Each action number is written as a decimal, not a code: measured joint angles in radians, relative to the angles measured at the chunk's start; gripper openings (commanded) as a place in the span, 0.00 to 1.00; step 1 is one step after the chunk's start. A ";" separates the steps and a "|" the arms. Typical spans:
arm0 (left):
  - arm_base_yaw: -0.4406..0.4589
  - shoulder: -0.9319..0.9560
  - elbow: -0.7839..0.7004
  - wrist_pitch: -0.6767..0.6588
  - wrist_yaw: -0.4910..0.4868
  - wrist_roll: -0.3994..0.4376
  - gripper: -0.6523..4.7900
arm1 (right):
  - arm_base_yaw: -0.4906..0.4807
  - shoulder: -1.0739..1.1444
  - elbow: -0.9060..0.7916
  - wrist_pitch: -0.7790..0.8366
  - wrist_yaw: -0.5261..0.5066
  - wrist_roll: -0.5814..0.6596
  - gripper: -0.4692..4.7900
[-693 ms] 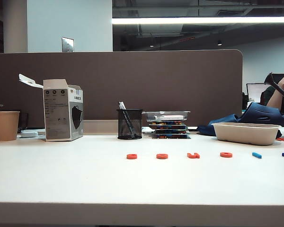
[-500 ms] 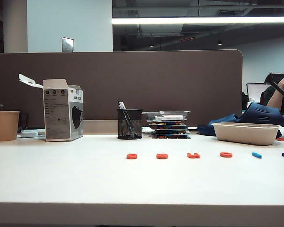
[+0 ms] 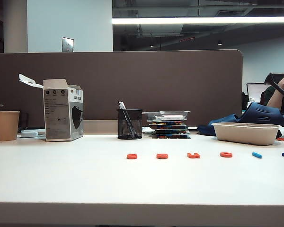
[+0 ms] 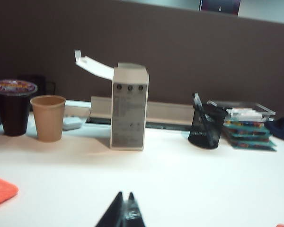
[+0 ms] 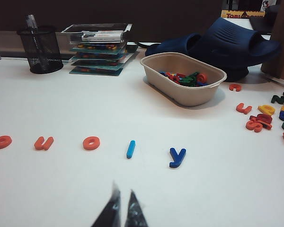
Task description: Select the appropriate letters from the row of letter magnets placed on the table to arrange into the word "cool".
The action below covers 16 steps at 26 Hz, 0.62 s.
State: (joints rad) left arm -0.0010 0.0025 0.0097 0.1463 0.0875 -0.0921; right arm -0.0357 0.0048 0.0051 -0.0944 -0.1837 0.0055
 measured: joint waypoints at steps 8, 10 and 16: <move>0.000 0.000 0.299 -0.227 0.135 -0.101 0.11 | 0.000 0.000 0.000 0.000 0.000 0.000 0.13; 0.000 0.008 0.417 -0.367 0.182 -0.104 0.11 | 0.000 0.000 0.000 0.000 0.000 0.000 0.13; 0.000 0.124 0.719 -0.620 0.319 -0.104 0.11 | 0.000 0.000 0.000 0.001 0.000 0.000 0.13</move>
State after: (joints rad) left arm -0.0010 0.1268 0.7292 -0.4740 0.4068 -0.1963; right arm -0.0357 0.0048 0.0051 -0.0937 -0.1833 0.0055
